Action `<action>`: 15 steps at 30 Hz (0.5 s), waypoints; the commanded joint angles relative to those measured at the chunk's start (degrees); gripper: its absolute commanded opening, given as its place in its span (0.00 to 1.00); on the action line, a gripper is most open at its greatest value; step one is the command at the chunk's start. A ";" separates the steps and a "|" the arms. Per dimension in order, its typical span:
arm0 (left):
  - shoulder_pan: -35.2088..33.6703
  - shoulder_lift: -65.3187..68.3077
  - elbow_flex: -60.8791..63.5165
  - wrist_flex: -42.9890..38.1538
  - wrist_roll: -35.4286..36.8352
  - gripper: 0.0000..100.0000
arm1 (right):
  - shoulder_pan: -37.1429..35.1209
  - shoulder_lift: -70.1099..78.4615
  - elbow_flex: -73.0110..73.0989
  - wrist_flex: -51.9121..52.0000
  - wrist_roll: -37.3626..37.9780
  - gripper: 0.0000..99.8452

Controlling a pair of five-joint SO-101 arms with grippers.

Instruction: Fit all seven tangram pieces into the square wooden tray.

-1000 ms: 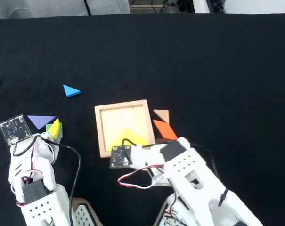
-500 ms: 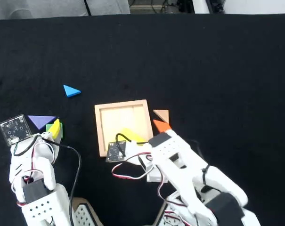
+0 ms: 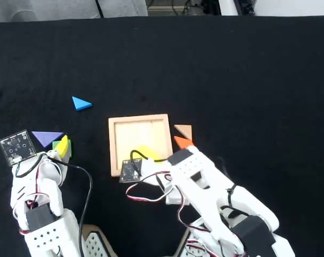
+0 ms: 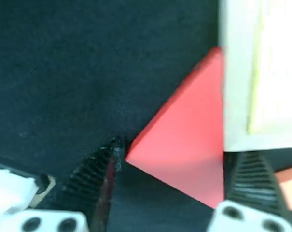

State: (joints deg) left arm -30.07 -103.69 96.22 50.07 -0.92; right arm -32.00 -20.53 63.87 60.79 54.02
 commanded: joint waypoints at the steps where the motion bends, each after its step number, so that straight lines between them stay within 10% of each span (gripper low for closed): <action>1: 0.75 -0.62 1.10 -0.97 0.00 0.34 | -0.44 0.84 0.48 -0.26 1.41 0.21; 15: 0.75 -0.62 1.10 -0.97 0.00 0.34 | 0.26 0.66 -5.67 8.18 4.40 0.16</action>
State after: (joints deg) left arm -30.07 -103.69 96.22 50.07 -0.92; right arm -31.82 -20.53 61.67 62.29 57.10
